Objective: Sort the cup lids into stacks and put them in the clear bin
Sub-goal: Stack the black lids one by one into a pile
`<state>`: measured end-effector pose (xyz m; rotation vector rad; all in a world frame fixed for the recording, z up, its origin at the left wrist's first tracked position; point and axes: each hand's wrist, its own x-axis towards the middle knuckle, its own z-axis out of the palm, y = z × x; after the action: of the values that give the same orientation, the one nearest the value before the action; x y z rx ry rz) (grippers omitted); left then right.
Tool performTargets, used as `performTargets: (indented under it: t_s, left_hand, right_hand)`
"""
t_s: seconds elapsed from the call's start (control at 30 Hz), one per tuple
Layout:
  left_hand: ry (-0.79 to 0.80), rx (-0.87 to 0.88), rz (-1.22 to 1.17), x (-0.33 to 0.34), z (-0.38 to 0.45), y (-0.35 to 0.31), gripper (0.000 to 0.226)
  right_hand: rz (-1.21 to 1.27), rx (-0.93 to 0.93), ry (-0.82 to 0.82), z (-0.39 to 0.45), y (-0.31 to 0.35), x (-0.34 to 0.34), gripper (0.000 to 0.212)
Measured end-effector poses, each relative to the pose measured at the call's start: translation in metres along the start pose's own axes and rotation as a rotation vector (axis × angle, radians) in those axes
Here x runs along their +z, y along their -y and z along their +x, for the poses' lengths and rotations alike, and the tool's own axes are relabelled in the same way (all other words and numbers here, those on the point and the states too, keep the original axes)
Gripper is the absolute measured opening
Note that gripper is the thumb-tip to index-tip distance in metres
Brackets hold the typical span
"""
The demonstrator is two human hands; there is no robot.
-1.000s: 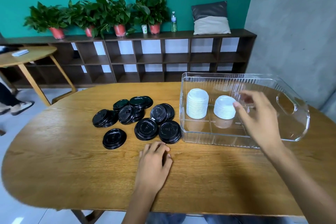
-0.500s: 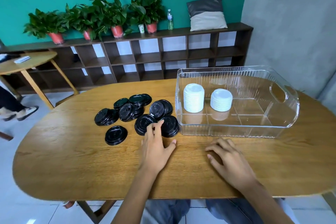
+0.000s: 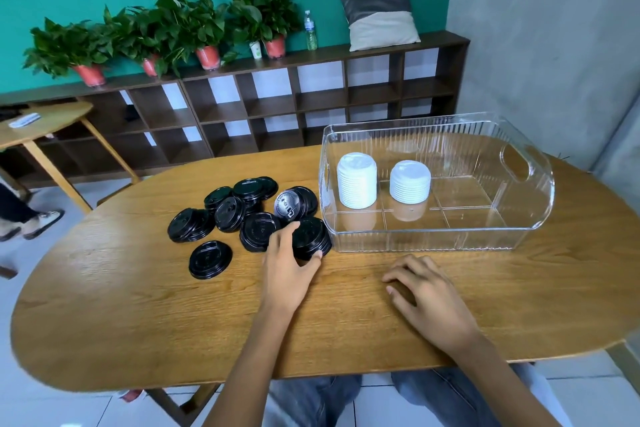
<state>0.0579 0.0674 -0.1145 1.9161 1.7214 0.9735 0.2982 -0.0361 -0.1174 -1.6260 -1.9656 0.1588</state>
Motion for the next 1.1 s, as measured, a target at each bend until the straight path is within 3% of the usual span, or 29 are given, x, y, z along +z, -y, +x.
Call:
performTargets:
  t_s: [0.27,0.8,1.0,1.1]
  left_hand:
    - [-0.062,0.052,-0.004,-0.006,-0.022,0.006,0.070]
    - [0.072,0.087,0.078,-0.009,-0.013,0.001,0.087]
    - [0.344,0.257,0.069,-0.019,-0.036,0.003,0.099]
    - [0.401,0.329,0.031,-0.019,-0.039,0.002,0.113]
  right_hand:
    - [0.014,0.005,0.006,0.000,-0.001,0.000,0.016]
    - [0.029,0.014,-0.003,0.000,0.000,-0.002,0.013]
    - [0.041,0.022,-0.005,0.001,0.000,-0.002,0.018]
    - [0.026,0.015,0.013,0.001,0.001,-0.002,0.026]
